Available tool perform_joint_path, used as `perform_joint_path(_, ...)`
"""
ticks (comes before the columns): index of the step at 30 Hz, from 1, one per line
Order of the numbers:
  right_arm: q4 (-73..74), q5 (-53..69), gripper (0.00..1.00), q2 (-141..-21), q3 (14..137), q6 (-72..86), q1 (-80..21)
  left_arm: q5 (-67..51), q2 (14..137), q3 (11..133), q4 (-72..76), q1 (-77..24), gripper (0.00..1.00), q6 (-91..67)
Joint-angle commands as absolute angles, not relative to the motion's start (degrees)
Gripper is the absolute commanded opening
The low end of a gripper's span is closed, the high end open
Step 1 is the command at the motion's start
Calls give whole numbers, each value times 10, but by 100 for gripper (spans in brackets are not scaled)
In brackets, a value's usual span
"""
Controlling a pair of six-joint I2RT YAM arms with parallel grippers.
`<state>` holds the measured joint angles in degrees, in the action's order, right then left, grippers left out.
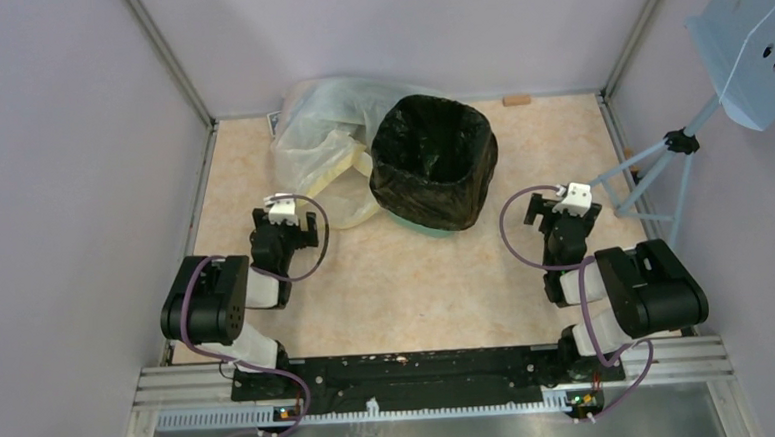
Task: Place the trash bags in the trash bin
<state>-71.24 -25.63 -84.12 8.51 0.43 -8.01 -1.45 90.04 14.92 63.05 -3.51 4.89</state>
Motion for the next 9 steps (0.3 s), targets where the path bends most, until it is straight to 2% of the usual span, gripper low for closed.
perform_joint_path(1,-749,-256,94,-844,88,7,-75,-24,901,164,662,-33,99,47)
perform_joint_path(9,-748,-256,94,-843,88,8,-75,-25,900,164,661,-33,99,48)
